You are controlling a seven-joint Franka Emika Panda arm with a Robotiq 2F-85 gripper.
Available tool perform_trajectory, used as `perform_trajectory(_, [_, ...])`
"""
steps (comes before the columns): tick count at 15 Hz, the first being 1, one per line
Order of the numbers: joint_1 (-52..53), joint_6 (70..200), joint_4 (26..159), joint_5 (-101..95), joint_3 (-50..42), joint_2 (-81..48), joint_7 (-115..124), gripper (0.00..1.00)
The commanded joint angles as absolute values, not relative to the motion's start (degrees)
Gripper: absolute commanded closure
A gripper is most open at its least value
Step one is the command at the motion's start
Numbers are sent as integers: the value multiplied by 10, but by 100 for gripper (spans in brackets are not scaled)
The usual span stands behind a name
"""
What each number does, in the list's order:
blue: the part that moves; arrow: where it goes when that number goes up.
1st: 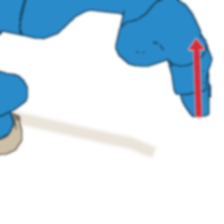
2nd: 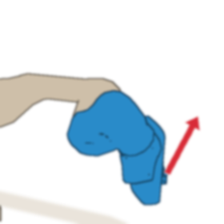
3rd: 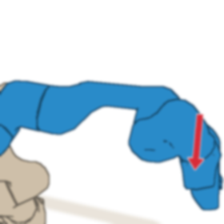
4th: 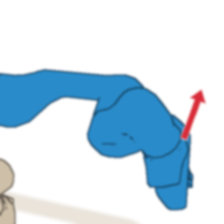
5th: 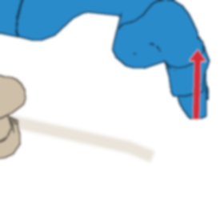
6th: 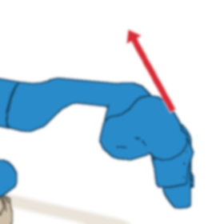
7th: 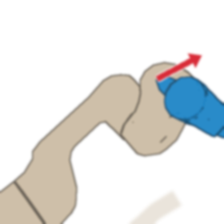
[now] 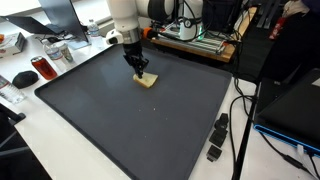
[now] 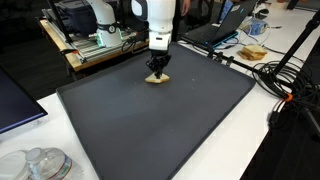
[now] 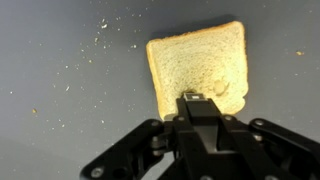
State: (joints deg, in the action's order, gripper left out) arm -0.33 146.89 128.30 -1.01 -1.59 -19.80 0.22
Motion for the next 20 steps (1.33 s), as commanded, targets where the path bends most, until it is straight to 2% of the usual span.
perform_trajectory(1, [-12, 1465, 1295, 12, -11, -170, 4, 95])
perform_trajectory(9, [3, 1447, 1290, 25, -23, -153, 99, 95])
perform_trajectory(20, [115, 1409, 1265, -142, -68, -157, 431, 95])
